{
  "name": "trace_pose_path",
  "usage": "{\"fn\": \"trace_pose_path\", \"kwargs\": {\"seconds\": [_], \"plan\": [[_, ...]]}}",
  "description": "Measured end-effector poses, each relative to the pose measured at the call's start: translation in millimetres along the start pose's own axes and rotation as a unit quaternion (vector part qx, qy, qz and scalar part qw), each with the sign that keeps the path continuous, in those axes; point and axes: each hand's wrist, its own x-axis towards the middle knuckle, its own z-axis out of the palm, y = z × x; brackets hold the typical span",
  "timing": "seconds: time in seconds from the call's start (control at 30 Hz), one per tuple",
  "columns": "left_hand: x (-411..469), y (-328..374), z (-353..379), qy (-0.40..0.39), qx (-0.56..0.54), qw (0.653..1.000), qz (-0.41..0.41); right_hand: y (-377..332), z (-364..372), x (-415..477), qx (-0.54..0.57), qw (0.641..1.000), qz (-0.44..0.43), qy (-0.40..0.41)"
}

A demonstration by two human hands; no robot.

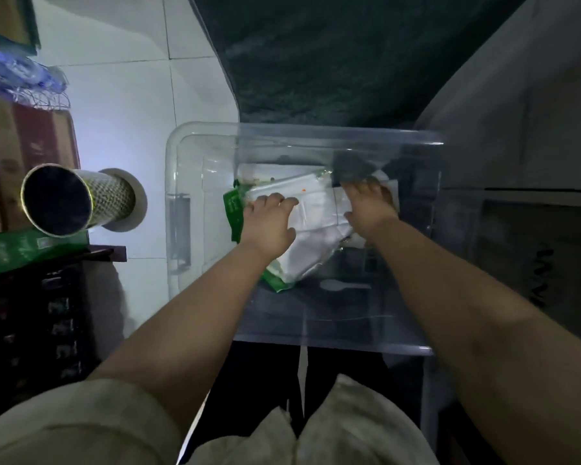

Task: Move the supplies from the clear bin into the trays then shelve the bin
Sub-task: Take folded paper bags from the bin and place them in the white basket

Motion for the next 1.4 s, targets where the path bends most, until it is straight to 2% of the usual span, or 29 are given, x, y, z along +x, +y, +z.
{"fn": "trace_pose_path", "kwargs": {"seconds": [0.23, 0.37, 0.57, 0.67, 0.77, 0.93, 1.0, 1.2, 1.4], "plan": [[40.0, 9.2, 23.7, -0.042, 0.013, 0.998, 0.039, 6.9, 29.1, 13.1, -0.007, 0.998, -0.039, 0.044], [31.0, 19.5, 41.5, -0.031, 0.032, 0.999, 0.013, 9.3, 35.3, 0.7, -0.004, 0.995, -0.094, 0.043], [32.3, 25.8, 55.8, -0.040, -0.006, 0.999, -0.015, 5.4, 21.7, 9.2, -0.120, 0.978, -0.166, 0.031], [36.8, 26.4, 62.1, -0.065, -0.083, 0.994, -0.021, 7.4, 18.6, 18.5, -0.124, 0.983, -0.137, 0.013], [34.6, 32.6, 70.7, -0.047, -0.145, 0.987, -0.046, 14.0, 16.6, 26.3, -0.105, 0.989, -0.105, -0.023], [28.7, 43.6, 85.1, -0.039, -0.072, 0.995, -0.057, 16.2, 15.6, 25.8, -0.179, 0.973, -0.136, -0.056], [25.2, 45.7, 87.5, -0.037, -0.045, 0.996, -0.063, 17.7, 15.7, 20.4, -0.170, 0.970, -0.162, -0.054], [4.0, 56.2, 61.5, 0.000, -0.092, 0.995, -0.045, 17.6, -9.3, -12.9, -0.142, 0.968, -0.207, 0.015], [-26.9, 65.5, -24.9, 0.072, -0.058, 0.996, 0.011, 1.3, -77.1, -61.3, -0.115, 0.953, -0.241, 0.142]]}}
